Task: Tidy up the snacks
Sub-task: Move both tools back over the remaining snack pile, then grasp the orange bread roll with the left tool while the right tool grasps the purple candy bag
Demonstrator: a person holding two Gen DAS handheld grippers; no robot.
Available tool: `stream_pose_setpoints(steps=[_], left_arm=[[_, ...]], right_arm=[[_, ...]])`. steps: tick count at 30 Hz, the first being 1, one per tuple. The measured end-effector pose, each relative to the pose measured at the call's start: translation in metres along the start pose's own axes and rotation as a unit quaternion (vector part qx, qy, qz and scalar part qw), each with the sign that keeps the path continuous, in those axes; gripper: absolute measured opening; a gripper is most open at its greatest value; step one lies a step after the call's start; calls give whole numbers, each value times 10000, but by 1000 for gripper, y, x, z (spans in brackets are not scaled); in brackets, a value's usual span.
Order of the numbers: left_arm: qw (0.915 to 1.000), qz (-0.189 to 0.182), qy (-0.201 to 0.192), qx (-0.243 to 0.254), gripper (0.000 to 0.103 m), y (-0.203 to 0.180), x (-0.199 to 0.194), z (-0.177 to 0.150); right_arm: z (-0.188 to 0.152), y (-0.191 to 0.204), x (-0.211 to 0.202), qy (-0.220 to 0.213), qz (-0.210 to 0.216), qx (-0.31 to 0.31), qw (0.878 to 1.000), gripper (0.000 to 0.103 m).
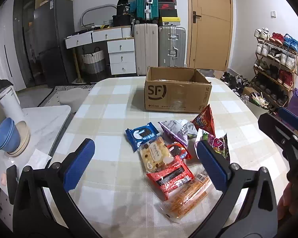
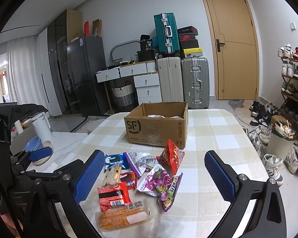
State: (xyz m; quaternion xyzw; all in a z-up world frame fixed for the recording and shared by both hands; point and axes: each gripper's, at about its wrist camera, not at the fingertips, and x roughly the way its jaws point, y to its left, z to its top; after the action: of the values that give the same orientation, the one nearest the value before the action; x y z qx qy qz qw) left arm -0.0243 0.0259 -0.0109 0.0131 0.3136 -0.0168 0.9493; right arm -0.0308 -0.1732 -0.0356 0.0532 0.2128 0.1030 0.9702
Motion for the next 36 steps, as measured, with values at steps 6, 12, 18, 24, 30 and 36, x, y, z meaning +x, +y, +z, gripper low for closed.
stream_pose_setpoints(steps=[6, 12, 18, 24, 30, 36], left_arm=[[9997, -89, 214, 15, 103, 0, 13, -10], [9983, -280, 512, 47, 103, 2, 32, -30], [9928, -769, 878, 261, 103, -12, 51, -54], [9835, -1299, 1047, 696, 102, -40, 57, -70], [9723, -1618, 1372, 980, 91, -64, 74, -82], [9659, -1409, 1456, 1612, 64, -88, 82, -95]], right_arm=[[-11, -9, 6, 102, -2, 109, 9999, 102], [-22, -18, 18, 241, -15, 202, 9995, 102], [-34, -30, 32, 414, -27, 348, 9985, 102], [-47, -41, 43, 564, -44, 496, 9972, 102], [-56, -52, 52, 698, 1, 652, 9954, 102], [-63, -60, 58, 794, 35, 749, 9940, 102]])
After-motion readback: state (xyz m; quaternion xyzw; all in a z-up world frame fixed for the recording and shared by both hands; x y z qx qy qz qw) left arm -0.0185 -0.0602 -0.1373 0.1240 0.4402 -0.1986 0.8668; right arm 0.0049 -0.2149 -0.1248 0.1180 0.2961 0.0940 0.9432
